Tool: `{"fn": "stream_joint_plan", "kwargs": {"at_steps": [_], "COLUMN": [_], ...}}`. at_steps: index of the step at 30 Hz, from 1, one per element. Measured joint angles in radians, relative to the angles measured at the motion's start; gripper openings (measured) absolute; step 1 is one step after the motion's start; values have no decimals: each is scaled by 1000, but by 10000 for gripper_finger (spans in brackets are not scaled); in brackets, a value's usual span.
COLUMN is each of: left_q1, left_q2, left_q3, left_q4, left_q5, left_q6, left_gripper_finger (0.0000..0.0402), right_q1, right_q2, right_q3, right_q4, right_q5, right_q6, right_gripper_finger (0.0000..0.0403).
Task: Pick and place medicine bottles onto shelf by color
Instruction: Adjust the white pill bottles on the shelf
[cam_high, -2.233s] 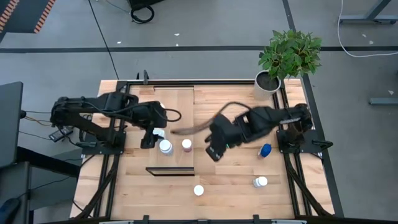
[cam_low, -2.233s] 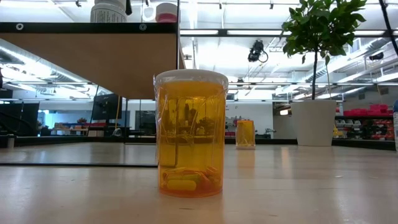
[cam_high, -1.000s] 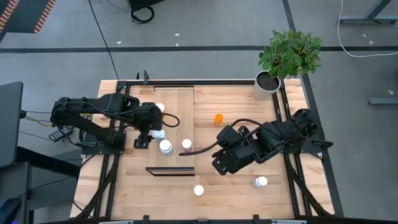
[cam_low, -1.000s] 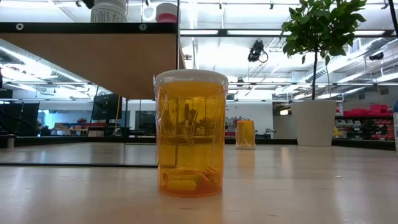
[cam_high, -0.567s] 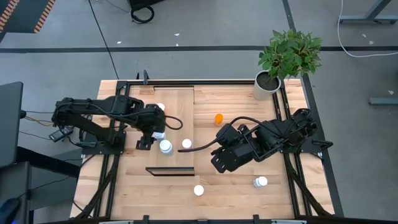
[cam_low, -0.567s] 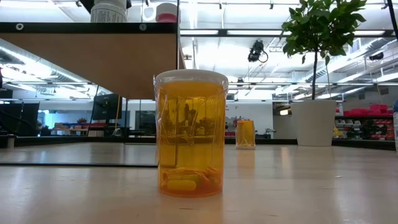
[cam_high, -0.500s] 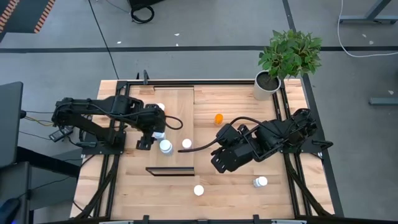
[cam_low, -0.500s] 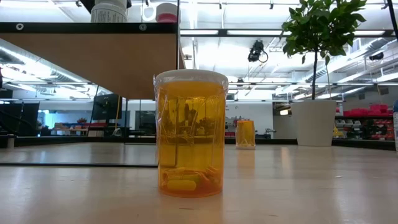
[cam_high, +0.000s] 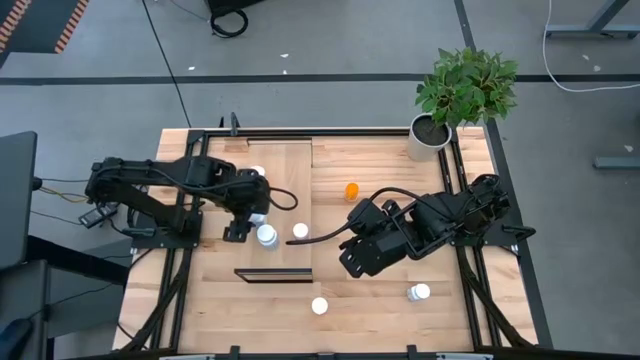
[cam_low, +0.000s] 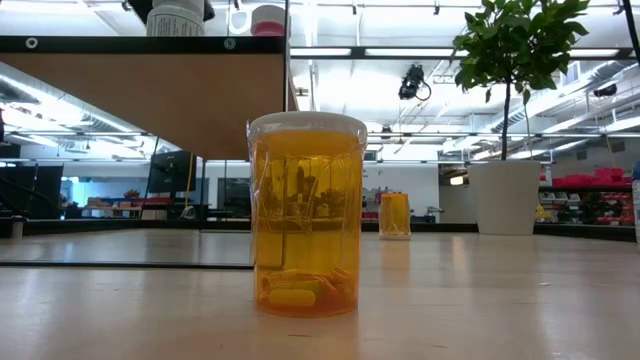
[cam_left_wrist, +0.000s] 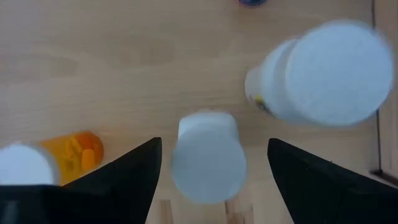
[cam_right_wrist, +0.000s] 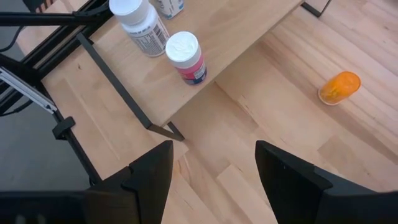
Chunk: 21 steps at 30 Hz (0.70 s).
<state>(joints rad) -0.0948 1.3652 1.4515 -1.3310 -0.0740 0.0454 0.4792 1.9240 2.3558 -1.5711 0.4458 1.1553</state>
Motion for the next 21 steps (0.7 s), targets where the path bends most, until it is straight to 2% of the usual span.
{"fn": "stream_joint_plan", "kwargs": {"at_steps": [4, 21], "left_q1": [0, 27], "left_q2": [6, 2], "left_q3": [-44, -47], "left_q4": [1, 46], "left_q5": [0, -4], "left_q6": [-6, -16], "left_gripper_finger": [297, 297], "right_q1": [0, 1], "right_q2": [0, 0], "right_q3": [0, 0], "right_q4": [0, 0], "right_q5": [0, -1], "right_q6": [5, 0], "right_gripper_finger": [235, 235]}}
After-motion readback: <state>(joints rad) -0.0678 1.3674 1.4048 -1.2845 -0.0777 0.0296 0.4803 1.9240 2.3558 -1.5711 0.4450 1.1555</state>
